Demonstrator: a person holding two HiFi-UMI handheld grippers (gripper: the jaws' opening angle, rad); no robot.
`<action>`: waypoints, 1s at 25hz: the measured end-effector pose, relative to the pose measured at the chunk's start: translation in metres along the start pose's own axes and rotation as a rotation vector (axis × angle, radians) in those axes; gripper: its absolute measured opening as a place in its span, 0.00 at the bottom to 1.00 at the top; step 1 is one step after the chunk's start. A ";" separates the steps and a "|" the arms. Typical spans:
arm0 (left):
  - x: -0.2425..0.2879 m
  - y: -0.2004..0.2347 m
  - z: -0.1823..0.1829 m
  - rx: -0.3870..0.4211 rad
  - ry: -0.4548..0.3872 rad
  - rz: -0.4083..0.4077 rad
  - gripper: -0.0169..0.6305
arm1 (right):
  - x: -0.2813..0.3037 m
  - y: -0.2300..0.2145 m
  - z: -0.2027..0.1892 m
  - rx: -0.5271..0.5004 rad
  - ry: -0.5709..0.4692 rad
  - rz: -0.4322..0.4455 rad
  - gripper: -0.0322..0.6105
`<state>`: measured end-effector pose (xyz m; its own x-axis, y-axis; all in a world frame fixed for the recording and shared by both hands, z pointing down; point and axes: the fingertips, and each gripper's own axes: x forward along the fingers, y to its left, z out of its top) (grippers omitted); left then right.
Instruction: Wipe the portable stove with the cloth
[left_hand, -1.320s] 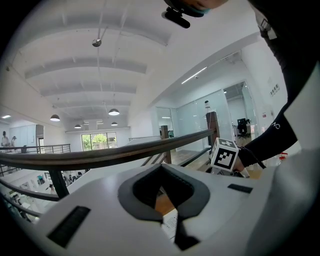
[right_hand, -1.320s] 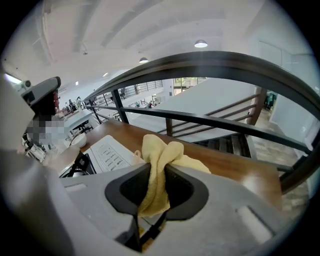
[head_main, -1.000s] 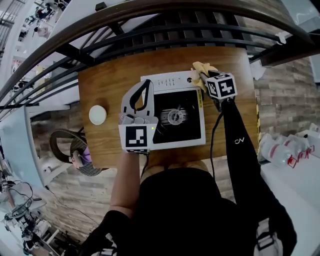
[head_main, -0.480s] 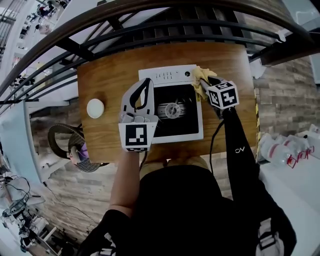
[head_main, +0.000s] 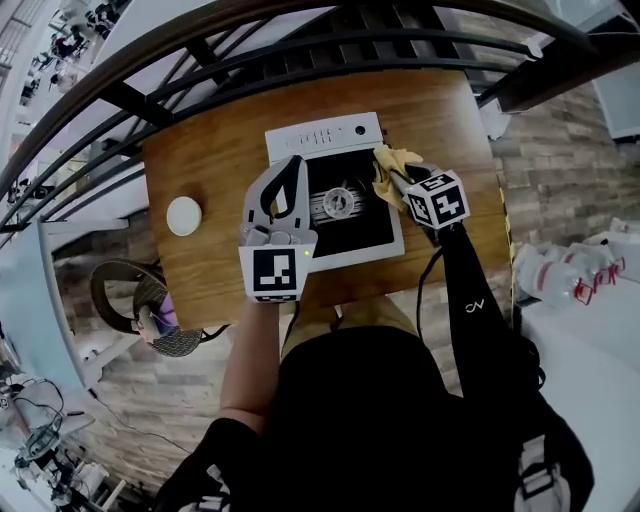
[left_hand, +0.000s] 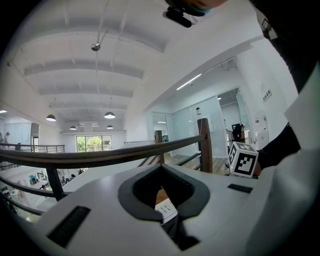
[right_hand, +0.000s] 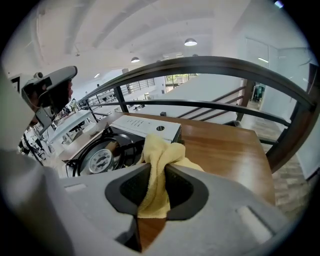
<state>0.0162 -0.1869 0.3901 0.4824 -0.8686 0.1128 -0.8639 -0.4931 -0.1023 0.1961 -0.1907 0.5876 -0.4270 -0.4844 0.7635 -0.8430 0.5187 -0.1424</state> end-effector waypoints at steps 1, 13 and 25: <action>-0.004 -0.002 0.001 0.000 -0.007 -0.011 0.04 | -0.004 0.005 -0.006 0.006 0.005 -0.007 0.17; -0.066 -0.045 0.007 0.002 -0.064 -0.127 0.04 | -0.056 0.051 -0.089 0.133 -0.011 -0.113 0.17; -0.097 -0.052 -0.002 -0.009 -0.065 -0.134 0.04 | -0.083 0.080 -0.136 0.164 -0.005 -0.165 0.17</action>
<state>0.0142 -0.0771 0.3861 0.6019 -0.7962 0.0611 -0.7920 -0.6050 -0.0816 0.2087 -0.0129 0.5988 -0.2803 -0.5569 0.7818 -0.9432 0.3112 -0.1165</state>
